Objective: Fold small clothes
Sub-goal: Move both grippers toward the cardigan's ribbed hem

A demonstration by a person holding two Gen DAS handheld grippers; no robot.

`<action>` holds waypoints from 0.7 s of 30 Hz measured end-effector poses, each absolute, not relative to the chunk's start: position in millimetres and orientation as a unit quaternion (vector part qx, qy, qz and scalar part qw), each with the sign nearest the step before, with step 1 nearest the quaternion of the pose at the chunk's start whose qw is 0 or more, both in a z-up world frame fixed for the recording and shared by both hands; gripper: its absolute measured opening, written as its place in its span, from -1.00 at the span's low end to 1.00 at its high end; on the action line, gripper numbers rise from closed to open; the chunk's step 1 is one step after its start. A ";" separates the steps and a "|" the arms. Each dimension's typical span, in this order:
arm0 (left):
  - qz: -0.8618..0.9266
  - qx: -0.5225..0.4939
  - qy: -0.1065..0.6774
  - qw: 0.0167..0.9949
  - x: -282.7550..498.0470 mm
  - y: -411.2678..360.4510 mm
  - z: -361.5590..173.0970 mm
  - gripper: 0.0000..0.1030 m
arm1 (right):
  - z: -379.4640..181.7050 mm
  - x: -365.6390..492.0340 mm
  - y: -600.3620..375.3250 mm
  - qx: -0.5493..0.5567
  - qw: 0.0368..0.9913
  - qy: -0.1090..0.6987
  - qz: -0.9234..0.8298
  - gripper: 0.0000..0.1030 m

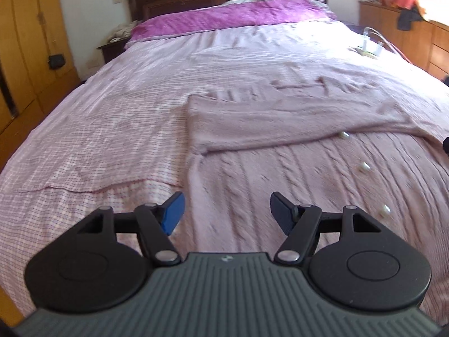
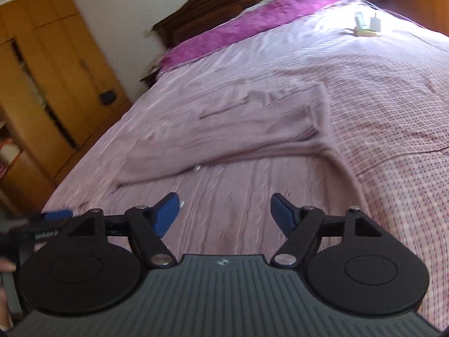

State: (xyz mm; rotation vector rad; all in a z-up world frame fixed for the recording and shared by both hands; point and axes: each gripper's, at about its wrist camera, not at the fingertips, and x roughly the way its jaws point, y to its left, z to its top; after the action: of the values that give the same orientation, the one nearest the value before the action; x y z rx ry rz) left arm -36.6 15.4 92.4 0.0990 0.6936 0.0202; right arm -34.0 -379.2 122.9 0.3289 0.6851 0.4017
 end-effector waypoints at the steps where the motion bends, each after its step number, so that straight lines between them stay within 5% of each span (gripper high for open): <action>1: 0.005 0.053 0.339 0.939 -41.4 12.4 90.9 0.43 | 122.3 -41.1 -376.9 0.147 0.910 0.333 0.200 0.65; 9: -0.010 0.085 0.358 0.930 -67.8 -3.5 68.5 0.43 | 99.9 -75.0 -353.3 0.042 0.905 0.360 0.222 0.81; 21: -0.004 0.078 0.385 0.920 -88.8 -2.5 54.7 0.44 | 46.6 -134.4 -275.7 -0.326 0.818 0.359 0.309 0.88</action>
State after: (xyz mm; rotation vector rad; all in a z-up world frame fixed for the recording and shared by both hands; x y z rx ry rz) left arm -88.8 -2.5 54.7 0.1596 0.7912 -0.0082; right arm -134.4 -275.7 46.6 -0.6940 0.7647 0.6578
